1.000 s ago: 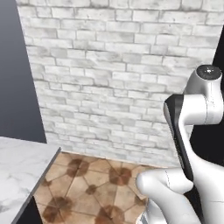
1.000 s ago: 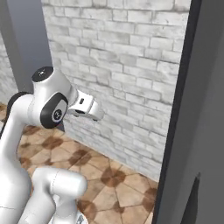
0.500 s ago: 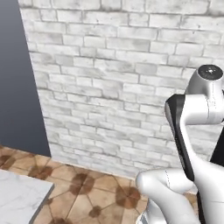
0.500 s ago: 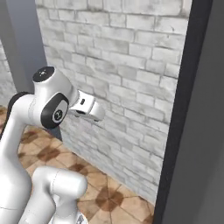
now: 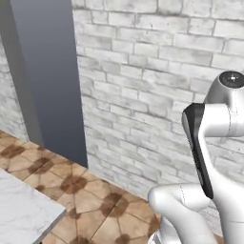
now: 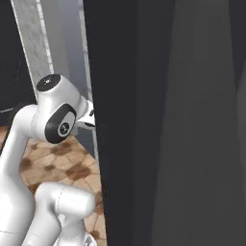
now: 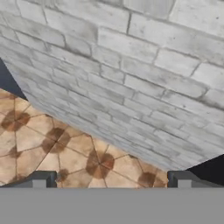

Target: Move the ketchup and condiment bottle from the cabinet to the dining counter.

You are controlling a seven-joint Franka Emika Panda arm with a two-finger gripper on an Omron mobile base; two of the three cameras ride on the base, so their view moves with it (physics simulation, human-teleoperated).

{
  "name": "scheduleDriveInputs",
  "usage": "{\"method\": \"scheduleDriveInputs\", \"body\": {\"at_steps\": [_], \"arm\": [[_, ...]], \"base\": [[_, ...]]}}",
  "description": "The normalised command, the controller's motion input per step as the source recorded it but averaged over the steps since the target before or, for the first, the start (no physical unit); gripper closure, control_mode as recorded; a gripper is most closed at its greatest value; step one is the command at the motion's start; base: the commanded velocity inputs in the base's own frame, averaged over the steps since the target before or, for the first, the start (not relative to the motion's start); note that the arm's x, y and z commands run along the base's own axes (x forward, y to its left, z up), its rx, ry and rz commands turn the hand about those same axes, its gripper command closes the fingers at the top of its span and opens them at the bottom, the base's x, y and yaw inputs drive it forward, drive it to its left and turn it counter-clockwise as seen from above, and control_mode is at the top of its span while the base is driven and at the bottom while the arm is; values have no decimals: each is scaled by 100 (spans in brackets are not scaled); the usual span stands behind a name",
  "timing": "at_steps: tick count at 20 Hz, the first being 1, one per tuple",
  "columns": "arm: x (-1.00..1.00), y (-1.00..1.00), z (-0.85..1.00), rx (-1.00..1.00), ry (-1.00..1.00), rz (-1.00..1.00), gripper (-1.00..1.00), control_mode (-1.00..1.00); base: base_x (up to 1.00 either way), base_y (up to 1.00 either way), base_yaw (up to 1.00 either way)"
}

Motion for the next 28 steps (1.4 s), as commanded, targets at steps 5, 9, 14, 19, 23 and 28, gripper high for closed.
{"method": "scheduleDriveInputs", "body": {"at_steps": [5, 9, 14, 19, 23, 28], "arm": [[0, 0, 0, 0, 0, 0, -100, 100], [0, 0, 0, 0, 0, 0, -100, 100], [0, 0, 0, 0, 0, 0, -100, 100], [0, 0, 0, 0, 0, 0, -100, 100], [0, 0, 0, 0, 0, 0, -100, 100], [0, 0, 0, 0, 0, 0, -100, 100]], "base": [[69, 0, 44], [76, 0, 33], [76, 1, 34], [69, 2, 44], [67, 0, 44], [66, 0, 38]]}}
